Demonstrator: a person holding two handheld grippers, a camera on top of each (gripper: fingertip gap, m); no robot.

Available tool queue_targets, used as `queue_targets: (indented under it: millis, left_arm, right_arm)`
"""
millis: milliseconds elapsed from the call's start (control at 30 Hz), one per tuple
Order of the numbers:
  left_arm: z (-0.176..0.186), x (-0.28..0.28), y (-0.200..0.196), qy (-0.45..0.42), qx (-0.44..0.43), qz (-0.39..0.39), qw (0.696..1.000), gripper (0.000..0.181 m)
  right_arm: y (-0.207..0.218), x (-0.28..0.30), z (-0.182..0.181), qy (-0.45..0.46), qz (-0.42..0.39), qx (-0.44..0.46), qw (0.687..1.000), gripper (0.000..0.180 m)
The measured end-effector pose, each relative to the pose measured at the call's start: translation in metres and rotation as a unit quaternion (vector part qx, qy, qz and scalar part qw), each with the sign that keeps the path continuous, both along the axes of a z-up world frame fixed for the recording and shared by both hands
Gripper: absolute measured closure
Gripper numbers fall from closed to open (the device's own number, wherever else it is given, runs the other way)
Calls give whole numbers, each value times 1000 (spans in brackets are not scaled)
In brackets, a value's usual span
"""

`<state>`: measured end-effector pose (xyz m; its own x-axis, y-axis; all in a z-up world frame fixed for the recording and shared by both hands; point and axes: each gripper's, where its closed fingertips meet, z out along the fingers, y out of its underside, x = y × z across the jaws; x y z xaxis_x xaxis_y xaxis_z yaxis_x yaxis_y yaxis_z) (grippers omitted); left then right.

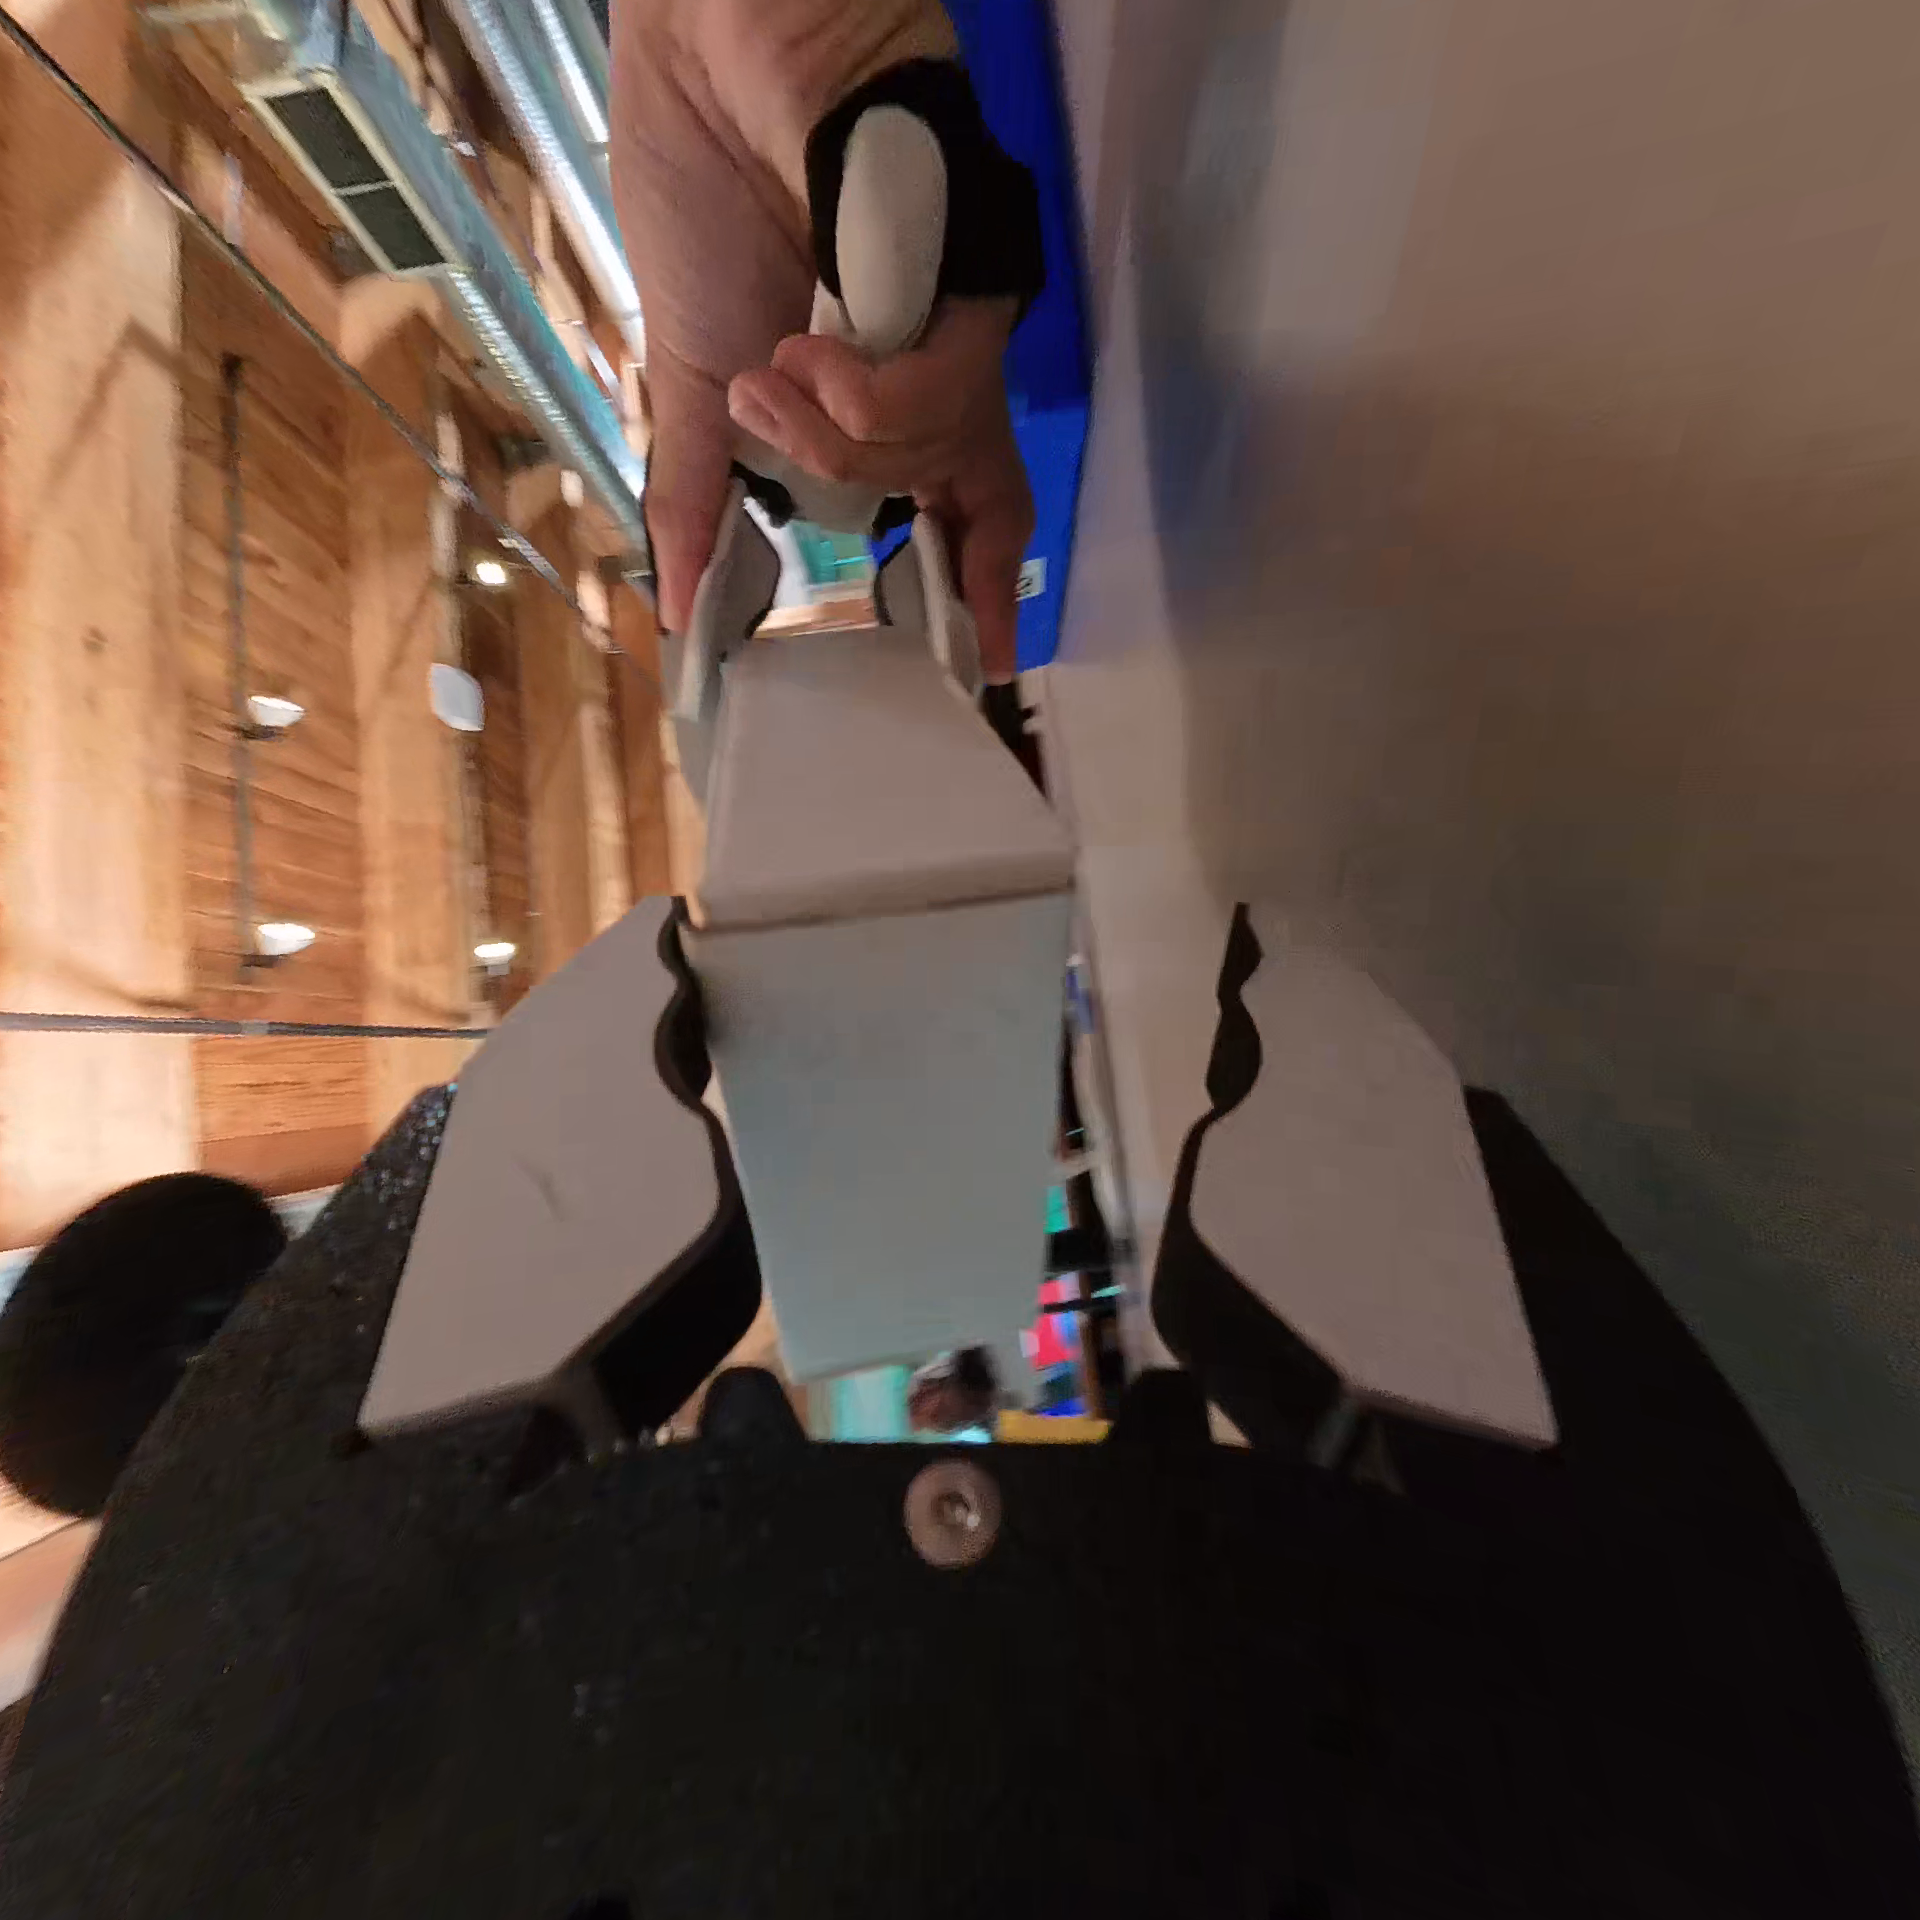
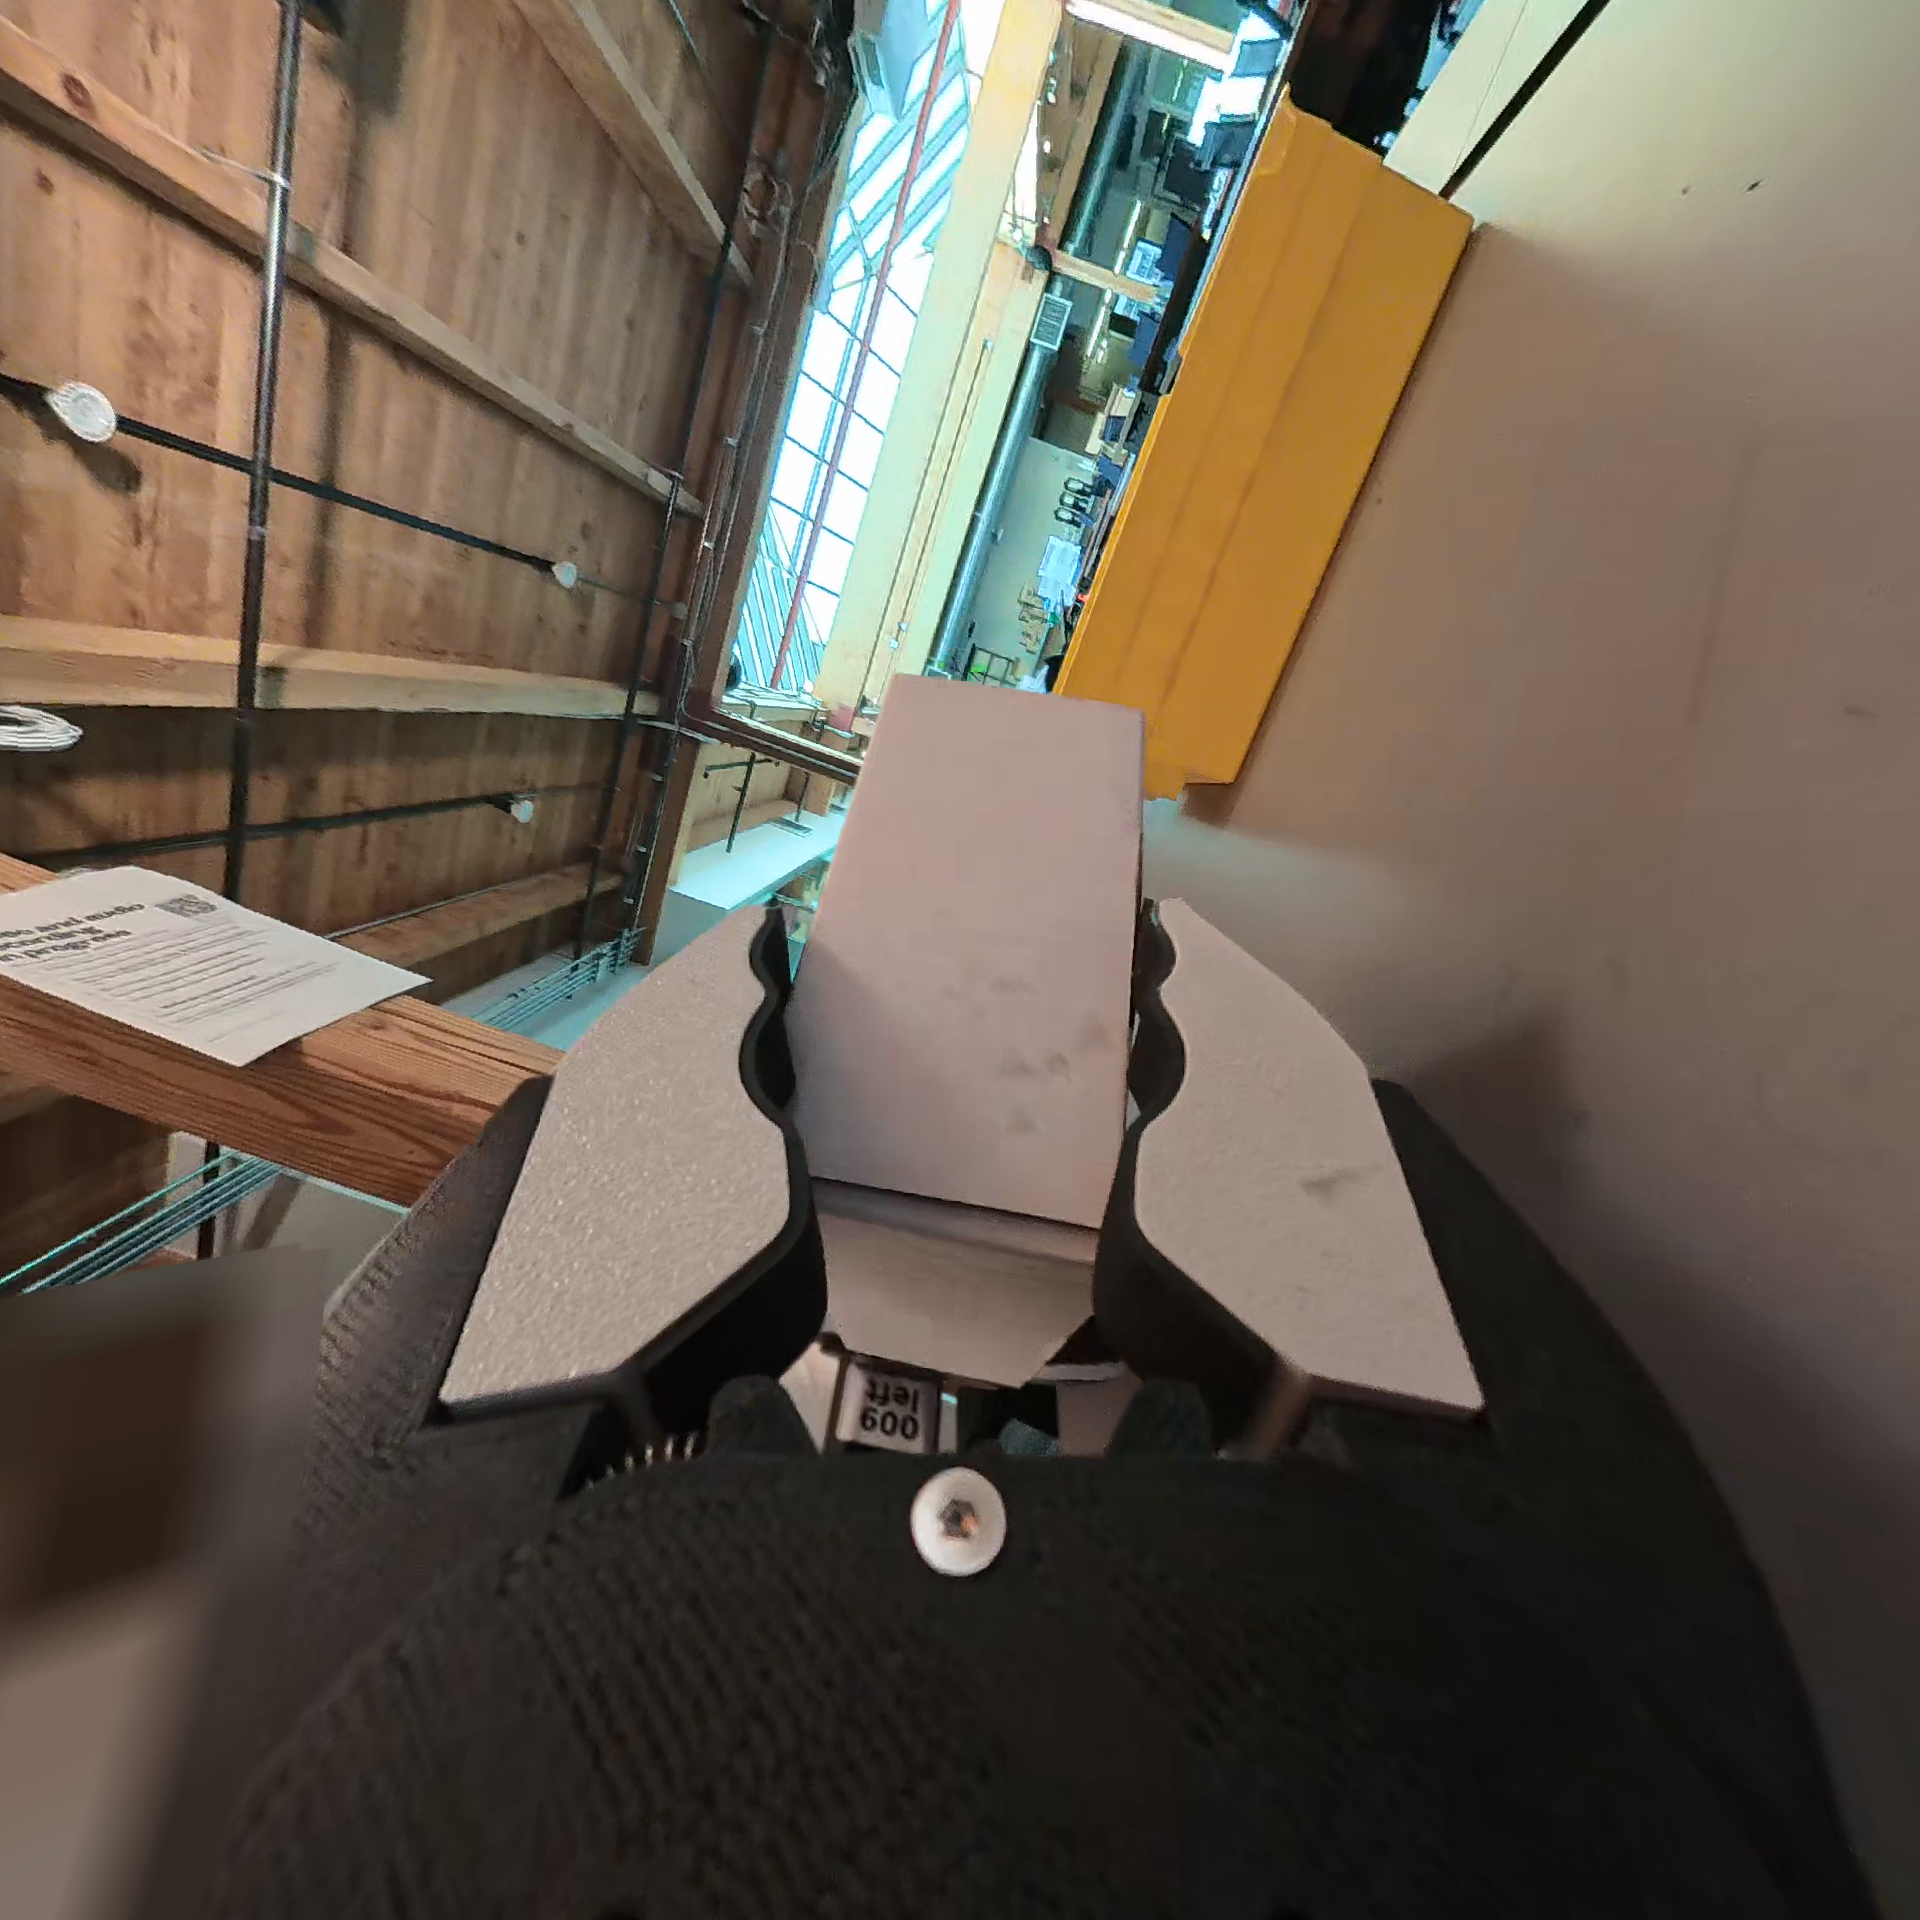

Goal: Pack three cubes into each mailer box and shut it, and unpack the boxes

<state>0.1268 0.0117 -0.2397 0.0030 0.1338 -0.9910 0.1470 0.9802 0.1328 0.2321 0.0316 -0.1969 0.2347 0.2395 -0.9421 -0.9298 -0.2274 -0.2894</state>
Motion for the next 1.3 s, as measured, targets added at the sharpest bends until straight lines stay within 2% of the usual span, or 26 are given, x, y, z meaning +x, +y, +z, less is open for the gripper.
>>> queue_targets:
  millis: [67, 167, 267, 333, 367, 400, 433, 533, 633, 733, 900, 1000, 1167, 1300]
  left_arm:
    - [12, 10, 1, -53, 44, 20, 997, 100]
    - [13, 15, -3, -48, 44, 18, 998, 105]
    - [25, 12, 2, -31, -37, 16, 999, 106]
    - [38, 9, 7, 19, -166, 0, 986, 107]
    - [45, 8, 9, 56, -245, -13, 968, 108]
    - [50, 7, 12, 98, -328, -25, 939, 108]
    - [54, 8, 16, 142, -405, -37, 903, 108]
    - [54, 10, 34, 251, -562, -82, 784, 109]
    - [34, 12, 59, 319, -610, -90, 720, 109]
    - [24, 10, 76, 344, -635, -92, 685, 109]
    - [6, 7, 92, 394, -627, -55, 670, 108]
    - [-13, 5, 98, 437, -593, -22, 675, 109]
    - [-15, 5, 92, 479, -553, -58, 679, 108]
    - [-15, -1, 77, 521, -516, -112, 670, 108]
  right_arm:
    - [0, -1, -1, -3, -1, -4, 1000, 116]
    - [-1, 0, 0, 1, -4, -1, 1000, 116]
    - [-10, -2, 4, -17, 14, 11, 1000, 110]
    - [-19, -5, 15, -29, 36, 37, 998, 95]
    - [-23, -3, 19, -46, 32, 45, 997, 89]
    - [-27, -1, 25, -74, 22, 62, 995, 94]
    - [-32, 0, 31, -100, 12, 78, 992, 101]
    - [-43, -1, 41, -155, 3, 106, 982, 90]
    - [-44, -9, 37, -207, 11, 97, 973, 91]
    - [-38, -18, 23, -269, 26, 64, 961, 91]
    - [-21, -20, -1, -394, 10, 4, 919, 88]
    - [-12, -20, -11, -469, -9, -14, 883, 84]
    - [-1, -30, -24, -537, -6, -15, 844, 80]
    - [4, -43, -38, -554, 30, -15, 832, 77]
